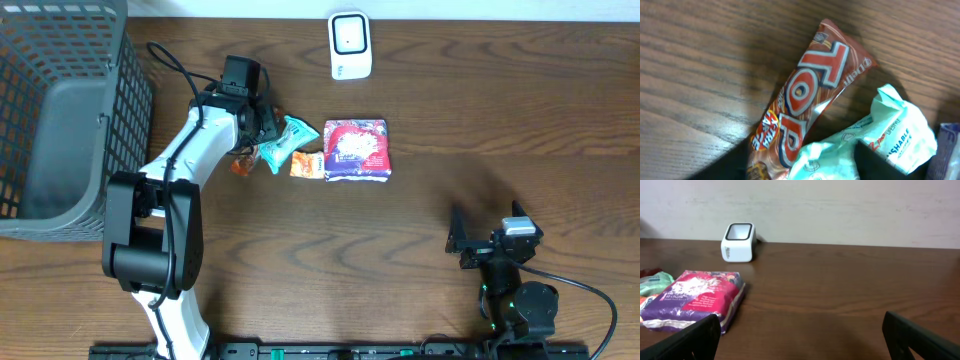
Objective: Scan the item barcode
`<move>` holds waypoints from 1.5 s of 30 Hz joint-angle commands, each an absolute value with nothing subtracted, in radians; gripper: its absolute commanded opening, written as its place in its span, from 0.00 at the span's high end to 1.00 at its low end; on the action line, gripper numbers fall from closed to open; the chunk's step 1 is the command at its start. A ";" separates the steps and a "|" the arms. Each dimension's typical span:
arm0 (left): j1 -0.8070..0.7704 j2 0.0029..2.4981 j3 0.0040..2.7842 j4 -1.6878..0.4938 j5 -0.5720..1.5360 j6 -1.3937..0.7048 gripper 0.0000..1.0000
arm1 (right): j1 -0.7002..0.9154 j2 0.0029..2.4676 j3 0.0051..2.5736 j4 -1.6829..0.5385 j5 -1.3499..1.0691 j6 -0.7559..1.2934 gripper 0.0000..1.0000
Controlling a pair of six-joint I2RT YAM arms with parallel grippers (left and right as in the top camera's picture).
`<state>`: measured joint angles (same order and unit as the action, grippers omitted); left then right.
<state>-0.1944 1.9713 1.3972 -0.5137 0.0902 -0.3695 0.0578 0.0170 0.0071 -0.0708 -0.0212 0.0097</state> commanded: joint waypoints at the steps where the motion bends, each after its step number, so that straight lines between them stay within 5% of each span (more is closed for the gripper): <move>1: -0.196 1.908 1.448 -0.511 0.074 -0.372 0.25 | 0.066 0.013 0.006 -0.076 -0.013 -0.005 0.01; 10: -0.195 1.699 1.452 -0.524 0.074 -0.372 0.22 | 0.066 0.013 0.006 -0.076 -0.013 -0.005 0.01; 20: -0.195 1.402 1.452 -0.744 0.051 -0.368 0.05 | 0.066 0.013 0.006 -0.076 -0.013 -0.005 0.01; 45: -0.195 1.175 1.443 -1.241 0.033 -0.369 0.02 | 0.066 0.013 0.006 -0.075 -0.013 -0.005 0.01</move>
